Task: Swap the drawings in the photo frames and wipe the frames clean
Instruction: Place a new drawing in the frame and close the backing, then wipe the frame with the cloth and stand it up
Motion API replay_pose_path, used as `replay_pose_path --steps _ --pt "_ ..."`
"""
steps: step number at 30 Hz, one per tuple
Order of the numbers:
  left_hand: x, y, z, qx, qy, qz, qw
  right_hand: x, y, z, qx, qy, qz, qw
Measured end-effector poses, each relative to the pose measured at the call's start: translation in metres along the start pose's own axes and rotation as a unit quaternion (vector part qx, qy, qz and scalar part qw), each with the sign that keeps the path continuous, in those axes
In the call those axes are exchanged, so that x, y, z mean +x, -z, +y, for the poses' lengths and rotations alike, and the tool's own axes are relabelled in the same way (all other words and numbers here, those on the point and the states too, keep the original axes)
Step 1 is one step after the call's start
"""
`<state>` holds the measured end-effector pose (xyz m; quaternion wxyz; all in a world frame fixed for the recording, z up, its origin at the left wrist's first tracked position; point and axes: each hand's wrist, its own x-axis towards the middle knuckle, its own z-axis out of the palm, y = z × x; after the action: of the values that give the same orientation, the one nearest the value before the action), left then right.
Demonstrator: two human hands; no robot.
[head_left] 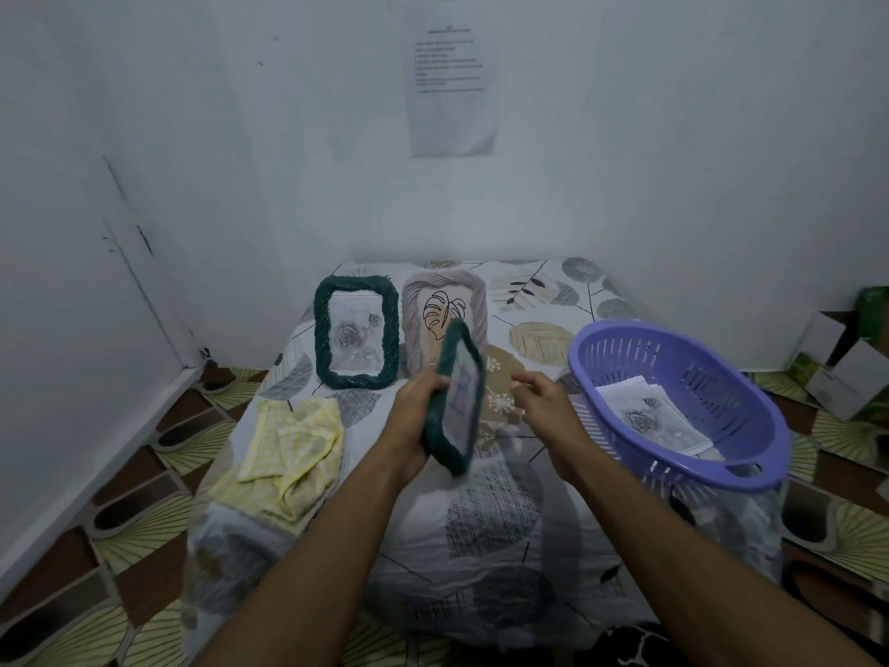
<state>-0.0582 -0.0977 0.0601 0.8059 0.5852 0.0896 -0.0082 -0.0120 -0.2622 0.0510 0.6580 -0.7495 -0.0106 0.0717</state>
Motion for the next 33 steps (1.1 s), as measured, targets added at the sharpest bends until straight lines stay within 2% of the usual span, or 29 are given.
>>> replay_pose_path --steps 2,3,6,9,12,13,14,15,16,18,20,21,22,23,24,26,28,33 --pt "-0.012 0.009 0.004 -0.145 0.055 -0.038 0.987 0.000 -0.007 0.003 0.031 -0.032 -0.012 0.999" --pt "-0.014 0.014 0.002 -0.179 0.065 -0.048 0.981 -0.001 -0.010 0.003 0.069 -0.043 -0.017 0.997" --pt "-0.020 0.027 -0.005 -0.200 0.074 -0.065 0.975 -0.007 -0.017 -0.001 0.183 -0.065 -0.027 0.981" --pt "-0.021 0.036 -0.009 -0.185 0.079 -0.051 0.978 -0.009 -0.017 -0.004 0.197 -0.054 -0.027 0.979" --pt "-0.018 0.043 -0.010 -0.143 0.068 -0.019 0.987 -0.009 -0.020 -0.007 0.179 -0.046 -0.027 0.982" --pt "-0.017 0.046 -0.010 -0.098 0.052 0.001 0.994 -0.010 -0.021 -0.008 0.174 -0.044 -0.027 0.983" --pt "-0.014 0.052 -0.010 -0.010 0.021 0.032 0.999 -0.010 -0.021 -0.009 0.168 -0.041 -0.025 0.985" --pt "-0.010 0.061 -0.009 0.118 -0.022 0.074 0.990 -0.011 -0.021 -0.009 0.158 -0.039 -0.022 0.986" --pt "-0.007 0.073 -0.009 0.262 -0.076 0.122 0.954 -0.011 -0.020 -0.009 0.144 -0.037 -0.020 0.989" --pt "-0.005 0.105 -0.008 0.482 -0.155 0.215 0.835 -0.012 -0.018 -0.007 0.122 -0.033 -0.018 0.992" --pt "-0.005 0.140 -0.010 0.607 -0.140 0.250 0.742 -0.012 -0.016 -0.003 0.113 -0.031 -0.015 0.993" --pt "-0.007 0.153 -0.011 0.653 -0.107 0.238 0.711 -0.012 -0.016 -0.001 0.110 -0.030 -0.012 0.993" --pt "-0.009 0.161 -0.014 0.680 -0.080 0.219 0.695 -0.012 -0.016 0.001 0.109 -0.030 -0.009 0.994" --pt "-0.011 0.166 -0.019 0.686 -0.068 0.200 0.696 -0.012 -0.018 0.002 0.109 -0.032 -0.007 0.993" --pt "-0.012 0.167 -0.023 0.671 -0.070 0.190 0.713 -0.011 -0.019 0.003 0.110 -0.034 -0.007 0.993" --pt "-0.017 0.165 -0.028 0.613 -0.086 0.220 0.754 -0.012 -0.022 0.004 0.105 -0.038 -0.010 0.994" --pt "-0.021 0.161 -0.026 0.562 -0.107 0.254 0.780 -0.012 -0.023 0.005 0.093 -0.037 -0.012 0.995" --pt "-0.034 0.116 -0.004 0.394 -0.224 0.295 0.841 -0.013 -0.028 0.001 0.091 -0.033 -0.011 0.995"
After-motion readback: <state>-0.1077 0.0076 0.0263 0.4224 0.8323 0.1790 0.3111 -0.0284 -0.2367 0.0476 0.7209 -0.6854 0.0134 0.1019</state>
